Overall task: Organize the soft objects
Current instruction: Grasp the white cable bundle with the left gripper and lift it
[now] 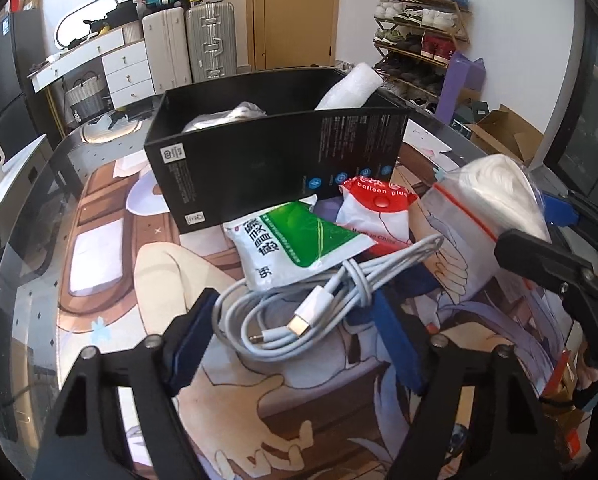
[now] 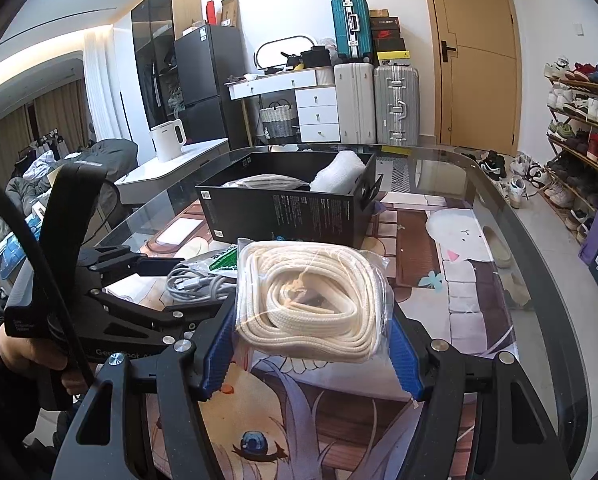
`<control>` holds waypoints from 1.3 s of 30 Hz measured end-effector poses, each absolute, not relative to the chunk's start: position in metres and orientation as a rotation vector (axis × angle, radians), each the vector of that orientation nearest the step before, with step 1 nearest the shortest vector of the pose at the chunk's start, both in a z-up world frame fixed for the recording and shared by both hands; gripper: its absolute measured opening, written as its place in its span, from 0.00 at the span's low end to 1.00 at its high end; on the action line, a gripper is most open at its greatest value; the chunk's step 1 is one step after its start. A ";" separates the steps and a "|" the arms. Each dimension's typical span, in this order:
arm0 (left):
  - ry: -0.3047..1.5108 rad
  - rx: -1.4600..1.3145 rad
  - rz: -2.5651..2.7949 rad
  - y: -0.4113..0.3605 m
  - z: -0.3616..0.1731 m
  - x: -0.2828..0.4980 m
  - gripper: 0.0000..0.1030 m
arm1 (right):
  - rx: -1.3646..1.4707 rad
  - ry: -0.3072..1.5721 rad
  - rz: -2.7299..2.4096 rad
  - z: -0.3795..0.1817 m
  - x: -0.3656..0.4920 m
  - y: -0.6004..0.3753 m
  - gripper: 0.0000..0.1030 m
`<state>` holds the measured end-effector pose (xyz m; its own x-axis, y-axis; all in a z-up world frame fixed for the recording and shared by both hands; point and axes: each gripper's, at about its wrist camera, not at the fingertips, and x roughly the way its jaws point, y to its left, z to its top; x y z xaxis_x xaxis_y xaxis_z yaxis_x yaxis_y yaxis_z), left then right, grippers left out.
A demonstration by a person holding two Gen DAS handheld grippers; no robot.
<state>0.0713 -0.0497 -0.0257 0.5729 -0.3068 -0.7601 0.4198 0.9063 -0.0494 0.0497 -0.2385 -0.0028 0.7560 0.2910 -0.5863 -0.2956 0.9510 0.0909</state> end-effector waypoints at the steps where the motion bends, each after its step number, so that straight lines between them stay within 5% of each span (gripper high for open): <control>1: 0.859 0.134 -0.431 -0.049 -0.025 0.070 0.74 | -0.009 0.636 0.320 -0.002 0.049 -0.238 0.66; 39: 0.894 0.147 -0.465 -0.053 -0.028 0.076 0.71 | -0.007 0.660 0.343 -0.008 0.056 -0.233 0.66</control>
